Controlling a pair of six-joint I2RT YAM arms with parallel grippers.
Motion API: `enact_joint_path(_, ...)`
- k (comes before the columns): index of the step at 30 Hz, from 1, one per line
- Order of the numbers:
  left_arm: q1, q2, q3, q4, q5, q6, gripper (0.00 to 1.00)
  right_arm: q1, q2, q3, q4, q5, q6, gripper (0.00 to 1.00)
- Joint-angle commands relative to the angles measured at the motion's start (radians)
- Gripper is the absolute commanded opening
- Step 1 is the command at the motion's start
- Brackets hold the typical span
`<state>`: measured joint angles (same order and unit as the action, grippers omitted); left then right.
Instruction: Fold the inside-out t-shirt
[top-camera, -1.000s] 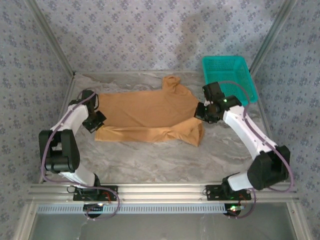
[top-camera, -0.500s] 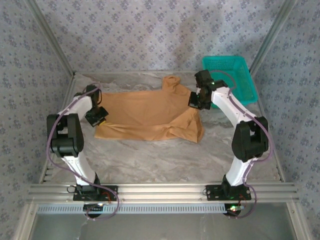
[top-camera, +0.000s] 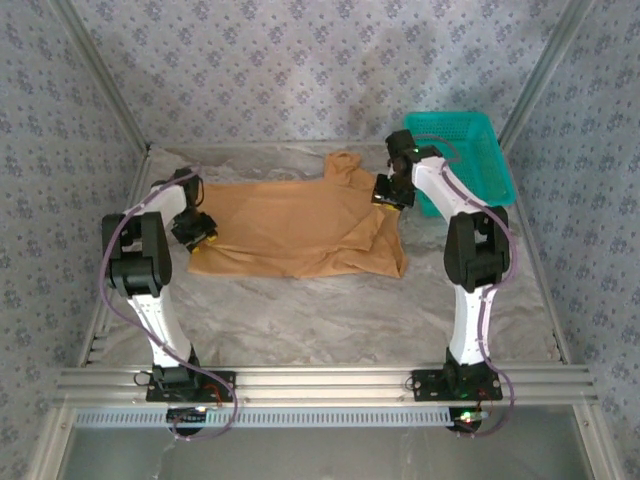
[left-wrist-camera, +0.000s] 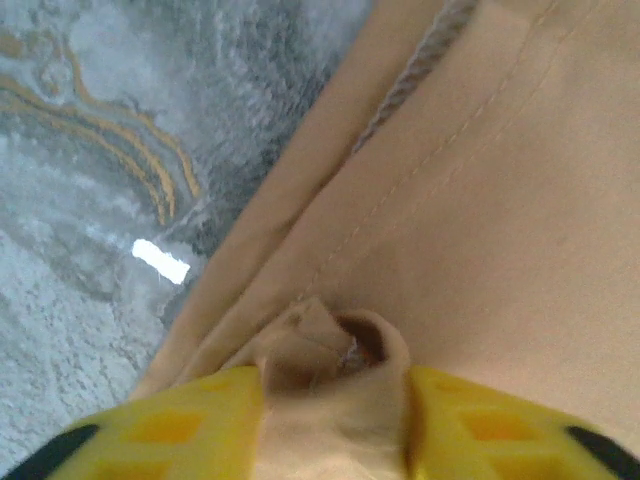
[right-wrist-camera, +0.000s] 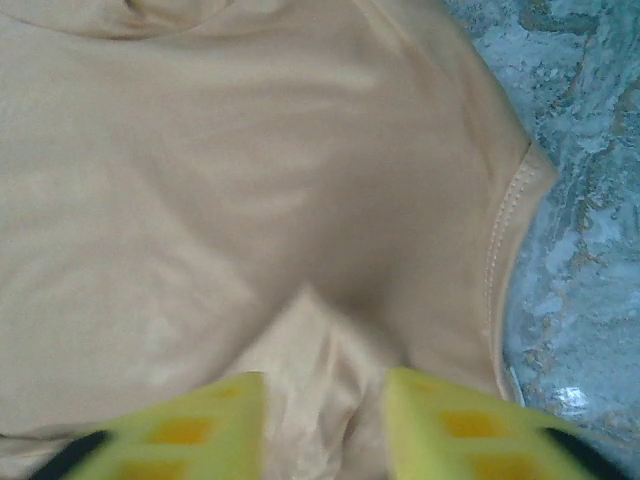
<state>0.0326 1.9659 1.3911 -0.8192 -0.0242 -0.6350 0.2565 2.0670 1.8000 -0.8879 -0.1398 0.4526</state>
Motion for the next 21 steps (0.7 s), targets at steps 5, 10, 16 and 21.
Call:
enact_joint_path(5,-0.131,-0.303,-0.173,0.024,-0.080,-0.043,0.55,0.043,-0.283,-0.331,0.035,0.009,-0.002,0.58)
enact_joint_path(10,-0.186,-0.410,-0.431,0.402,0.220,-0.112,0.56,0.124,-0.416,-0.596,0.217,-0.101,0.070,0.31)
enact_joint_path(16,-0.087,-0.261,-0.437,0.501,0.357,-0.108,0.55,0.107,-0.291,-0.624,0.253,-0.138,0.099,0.14)
enact_joint_path(21,0.068,-0.228,-0.542,0.498,0.369,-0.102,0.55,0.052,-0.288,-0.748,0.256,-0.078,0.116,0.11)
